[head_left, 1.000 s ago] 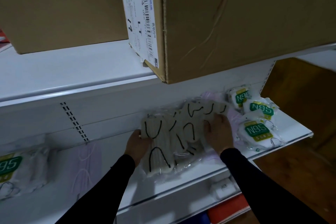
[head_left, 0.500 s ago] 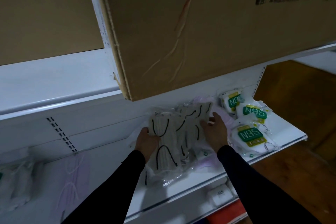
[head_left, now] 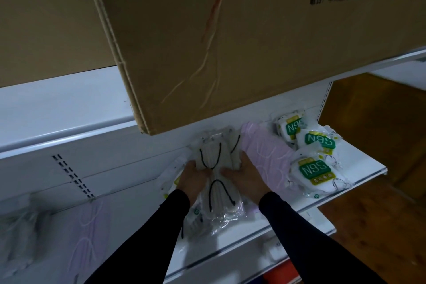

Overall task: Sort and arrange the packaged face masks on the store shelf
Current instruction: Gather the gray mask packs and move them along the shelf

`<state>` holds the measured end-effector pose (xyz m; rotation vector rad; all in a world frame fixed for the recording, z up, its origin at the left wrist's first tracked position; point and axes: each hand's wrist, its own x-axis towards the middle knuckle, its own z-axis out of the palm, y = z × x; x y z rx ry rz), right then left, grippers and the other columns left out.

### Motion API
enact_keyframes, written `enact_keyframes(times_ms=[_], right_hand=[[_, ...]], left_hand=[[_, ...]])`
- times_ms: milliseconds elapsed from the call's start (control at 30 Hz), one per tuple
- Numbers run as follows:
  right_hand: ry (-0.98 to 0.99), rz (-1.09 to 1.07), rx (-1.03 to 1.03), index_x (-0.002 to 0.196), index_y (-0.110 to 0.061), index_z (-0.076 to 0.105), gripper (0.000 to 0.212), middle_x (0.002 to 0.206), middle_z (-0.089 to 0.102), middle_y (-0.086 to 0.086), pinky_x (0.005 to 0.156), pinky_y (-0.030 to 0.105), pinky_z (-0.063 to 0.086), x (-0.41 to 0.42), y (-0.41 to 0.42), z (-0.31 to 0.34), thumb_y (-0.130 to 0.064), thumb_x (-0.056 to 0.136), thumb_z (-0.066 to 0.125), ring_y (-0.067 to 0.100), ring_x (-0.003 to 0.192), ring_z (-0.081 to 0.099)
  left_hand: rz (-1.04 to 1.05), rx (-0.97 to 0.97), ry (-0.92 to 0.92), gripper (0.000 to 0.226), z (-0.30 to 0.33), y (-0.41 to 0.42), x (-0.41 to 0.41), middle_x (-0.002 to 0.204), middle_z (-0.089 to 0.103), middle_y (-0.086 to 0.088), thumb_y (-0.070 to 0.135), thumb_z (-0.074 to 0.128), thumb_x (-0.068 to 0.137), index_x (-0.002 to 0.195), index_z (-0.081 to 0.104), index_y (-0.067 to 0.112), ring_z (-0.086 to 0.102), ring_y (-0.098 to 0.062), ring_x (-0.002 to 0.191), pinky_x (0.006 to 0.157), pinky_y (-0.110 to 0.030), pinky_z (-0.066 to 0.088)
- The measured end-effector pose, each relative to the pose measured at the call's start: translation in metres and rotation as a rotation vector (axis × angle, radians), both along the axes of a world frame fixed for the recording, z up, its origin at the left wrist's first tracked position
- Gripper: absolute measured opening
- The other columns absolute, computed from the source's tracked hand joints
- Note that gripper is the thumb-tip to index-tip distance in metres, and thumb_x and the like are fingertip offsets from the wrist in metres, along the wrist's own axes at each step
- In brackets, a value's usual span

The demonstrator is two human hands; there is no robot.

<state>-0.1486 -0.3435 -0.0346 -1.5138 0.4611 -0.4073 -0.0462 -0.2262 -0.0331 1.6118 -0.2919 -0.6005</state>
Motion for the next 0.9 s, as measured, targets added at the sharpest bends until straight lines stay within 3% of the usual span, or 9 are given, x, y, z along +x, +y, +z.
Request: enact_keyframes(times_ms=[67,167,300,367,467,533,667,767,900], right_hand=[[-0.048,-0.013,0.082,0.125,-0.023,0.052,0.048,0.116,0.069,0.002,0.092,0.047,0.055,-0.001,-0.002,0.001,-0.011,0.083,0.072,0.021,0.105,0.067],[-0.102,0.013,0.160,0.127,-0.017,0.054,0.046,0.118,0.069,0.007,0.088,0.043,0.057,-0.002,-0.002,0.011,-0.013,0.084,0.070,0.026,0.107,0.067],[-0.080,0.044,0.211,0.115,-0.025,0.061,0.029,0.110,0.072,0.004,0.089,0.041,0.056,0.012,0.022,0.020,-0.025,0.087,0.067,0.020,0.100,0.069],[-0.006,0.052,0.211,0.115,-0.033,0.058,0.048,0.112,0.071,0.001,0.094,0.045,0.054,0.024,0.039,0.016,-0.046,0.071,0.072,0.020,0.103,0.068],[0.060,0.101,0.194,0.124,-0.031,0.056,0.070,0.114,0.070,-0.002,0.097,0.044,0.052,0.037,0.060,0.010,-0.057,0.061,0.072,0.019,0.104,0.067],[0.082,0.135,0.186,0.124,-0.025,0.057,0.070,0.113,0.071,-0.001,0.095,0.046,0.053,0.045,0.073,0.010,-0.053,0.063,0.075,0.019,0.102,0.068],[0.103,0.251,0.177,0.126,-0.021,0.056,0.054,0.113,0.070,-0.003,0.093,0.040,0.054,0.062,0.114,0.011,-0.033,0.077,0.074,0.016,0.103,0.067],[0.148,0.312,0.209,0.129,-0.021,0.054,0.068,0.116,0.070,0.001,0.098,0.047,0.051,0.079,0.144,0.001,-0.036,0.067,0.075,0.021,0.108,0.066],[0.260,0.388,0.238,0.123,-0.014,0.059,0.054,0.116,0.069,0.014,0.101,0.051,0.047,0.087,0.174,-0.002,-0.034,0.073,0.065,0.030,0.106,0.065]], left_hand=[[0.007,0.015,-0.040,0.028,0.005,0.001,-0.002,0.103,0.069,-0.017,0.019,0.069,0.070,0.097,0.061,0.013,0.067,-0.027,0.090,0.085,-0.042,0.056],[0.006,0.069,-0.054,0.038,0.011,0.006,0.006,0.105,0.071,-0.009,0.030,0.071,0.079,0.111,0.059,0.015,0.069,-0.025,0.094,0.086,-0.041,0.057],[-0.068,-0.064,0.178,0.054,0.020,0.021,0.012,0.109,0.071,-0.013,0.039,0.070,0.073,0.118,0.062,0.011,0.069,-0.030,0.099,0.084,-0.039,0.056],[-0.050,-0.114,0.203,0.060,0.020,0.036,0.014,0.111,0.070,-0.017,0.031,0.070,0.070,0.124,0.057,0.006,0.068,-0.033,0.101,0.082,-0.038,0.056],[-0.004,-0.128,0.206,0.074,0.019,0.070,0.019,0.114,0.067,-0.021,0.028,0.078,0.060,0.124,0.053,0.002,0.067,-0.036,0.101,0.081,-0.043,0.057],[0.035,-0.109,0.163,0.079,0.020,0.097,0.025,0.112,0.067,-0.021,0.029,0.082,0.054,0.122,0.053,0.001,0.068,-0.034,0.099,0.085,-0.048,0.057],[0.092,-0.082,0.017,0.056,0.022,0.140,0.026,0.109,0.065,-0.013,0.016,0.077,0.069,0.115,0.047,0.009,0.065,-0.022,0.091,0.080,-0.035,0.056],[0.063,-0.041,-0.047,0.059,0.015,0.170,0.030,0.117,0.064,-0.007,0.018,0.075,0.073,0.124,0.045,0.010,0.063,-0.017,0.103,0.085,-0.028,0.054],[0.038,-0.018,-0.018,0.055,0.013,0.209,0.034,0.119,0.065,-0.010,0.011,0.076,0.074,0.122,0.050,0.010,0.063,-0.019,0.106,0.089,-0.030,0.054]])
